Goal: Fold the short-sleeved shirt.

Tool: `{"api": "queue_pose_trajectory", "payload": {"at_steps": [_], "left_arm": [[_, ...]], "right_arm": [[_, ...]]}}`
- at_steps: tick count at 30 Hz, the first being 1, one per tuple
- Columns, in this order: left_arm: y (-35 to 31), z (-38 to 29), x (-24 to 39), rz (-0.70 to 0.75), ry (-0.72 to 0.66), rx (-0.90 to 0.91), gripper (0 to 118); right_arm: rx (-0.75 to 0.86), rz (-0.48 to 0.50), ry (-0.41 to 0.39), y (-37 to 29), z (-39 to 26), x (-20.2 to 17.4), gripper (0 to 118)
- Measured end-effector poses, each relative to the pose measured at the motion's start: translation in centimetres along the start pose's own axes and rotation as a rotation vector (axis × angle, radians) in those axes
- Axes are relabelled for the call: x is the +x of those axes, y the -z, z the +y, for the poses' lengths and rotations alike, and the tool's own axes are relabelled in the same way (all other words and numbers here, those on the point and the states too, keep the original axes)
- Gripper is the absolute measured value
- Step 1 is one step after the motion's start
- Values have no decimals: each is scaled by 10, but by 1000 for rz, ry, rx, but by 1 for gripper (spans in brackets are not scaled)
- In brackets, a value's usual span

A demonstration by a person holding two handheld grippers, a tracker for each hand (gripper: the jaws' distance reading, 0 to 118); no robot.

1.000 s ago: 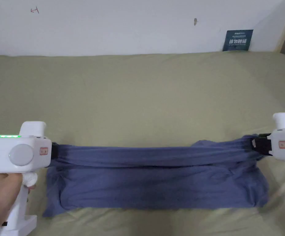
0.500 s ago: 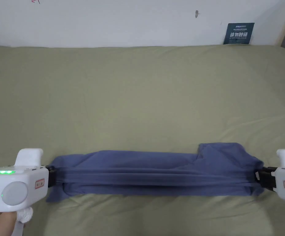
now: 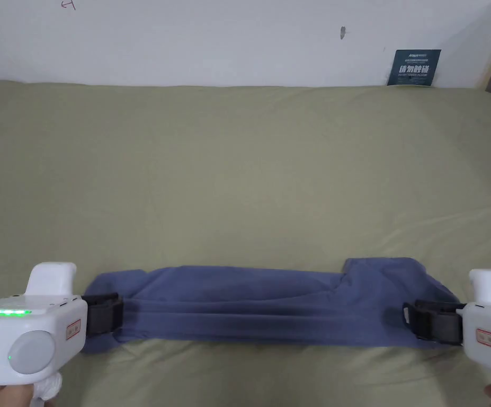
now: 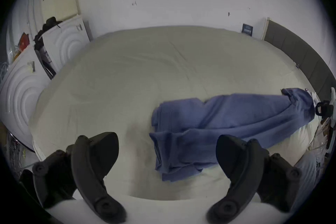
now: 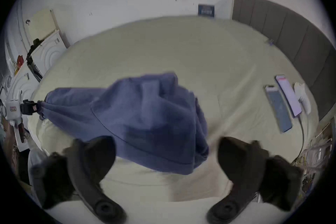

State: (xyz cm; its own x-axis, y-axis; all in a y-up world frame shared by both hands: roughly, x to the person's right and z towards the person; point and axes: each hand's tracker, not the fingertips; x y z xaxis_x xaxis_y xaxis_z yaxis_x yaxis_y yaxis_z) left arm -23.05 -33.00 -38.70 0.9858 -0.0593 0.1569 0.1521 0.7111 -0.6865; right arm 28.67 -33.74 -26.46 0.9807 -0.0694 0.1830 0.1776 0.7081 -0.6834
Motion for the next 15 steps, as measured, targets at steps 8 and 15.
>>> {"api": "queue_pose_trajectory", "payload": {"at_steps": [8, 15], "left_arm": [[-18, 15, 19, -55, -48, 87, 1], [1, 31, -24, -220, -265, -47, 1]], "right_arm": [[256, 46, 42, -1, 19, -85, 0], [406, -63, -61, 1, 11, -147, 0]]}}
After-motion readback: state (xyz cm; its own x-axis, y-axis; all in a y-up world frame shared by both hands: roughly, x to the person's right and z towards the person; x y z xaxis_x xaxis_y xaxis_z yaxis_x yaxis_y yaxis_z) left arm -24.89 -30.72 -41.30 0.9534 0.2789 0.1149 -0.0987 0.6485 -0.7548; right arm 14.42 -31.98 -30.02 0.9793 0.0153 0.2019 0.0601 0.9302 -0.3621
